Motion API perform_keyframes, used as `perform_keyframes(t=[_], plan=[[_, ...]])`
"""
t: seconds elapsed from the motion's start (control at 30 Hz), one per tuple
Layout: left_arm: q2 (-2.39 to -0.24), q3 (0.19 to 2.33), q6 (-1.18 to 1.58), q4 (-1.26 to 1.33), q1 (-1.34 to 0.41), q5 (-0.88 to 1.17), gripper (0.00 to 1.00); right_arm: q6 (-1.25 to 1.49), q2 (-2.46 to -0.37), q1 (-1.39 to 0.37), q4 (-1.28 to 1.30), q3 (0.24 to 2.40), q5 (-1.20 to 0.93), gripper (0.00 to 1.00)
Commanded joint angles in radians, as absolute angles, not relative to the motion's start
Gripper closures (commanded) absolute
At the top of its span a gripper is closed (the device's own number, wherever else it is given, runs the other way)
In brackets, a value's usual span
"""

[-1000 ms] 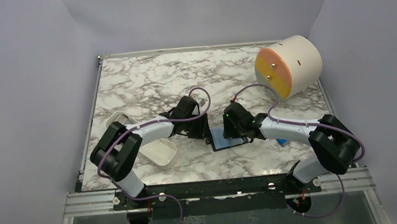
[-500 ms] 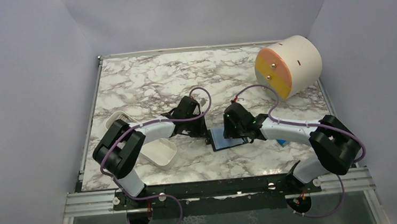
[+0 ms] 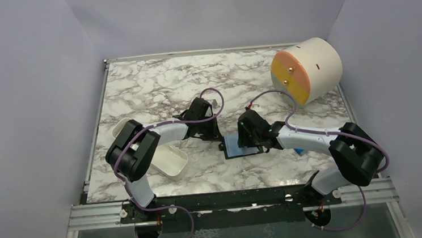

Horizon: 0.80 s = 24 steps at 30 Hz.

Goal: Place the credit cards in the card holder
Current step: Open the card holder at the center of the board.

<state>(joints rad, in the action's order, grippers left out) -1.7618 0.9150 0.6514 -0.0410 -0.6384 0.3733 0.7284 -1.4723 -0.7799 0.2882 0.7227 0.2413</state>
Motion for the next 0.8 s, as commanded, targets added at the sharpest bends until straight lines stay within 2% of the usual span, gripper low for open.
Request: perform_keyframes(t=[0.0,0.2,0.6,0.63,0.77], plan=[[-1.771,0.936,0.625,-0.048,-0.634,0.357,1.0,0.678,-1.464,-0.787,0.309,0.736,0.239,0.46],[-1.77,0.955,0.627,-0.061,-0.632,0.372,1.0,0.602,-1.432,-0.787,0.308,0.762,0.202,0.42],[-1.775,0.997,0.635,-0.071,-0.626,0.357,1.0,0.534,-1.462,-0.786,0.282,0.804,0.13,0.49],[-1.762,0.99,0.64,-0.054,-0.623,0.375,0.96,0.535,-1.466,-0.787,0.277,0.801,0.127,0.49],[-1.723,0.987,0.652,-0.044,-0.6,0.375,0.68,0.539,-1.484,-0.787,0.27,0.79,0.13,0.49]])
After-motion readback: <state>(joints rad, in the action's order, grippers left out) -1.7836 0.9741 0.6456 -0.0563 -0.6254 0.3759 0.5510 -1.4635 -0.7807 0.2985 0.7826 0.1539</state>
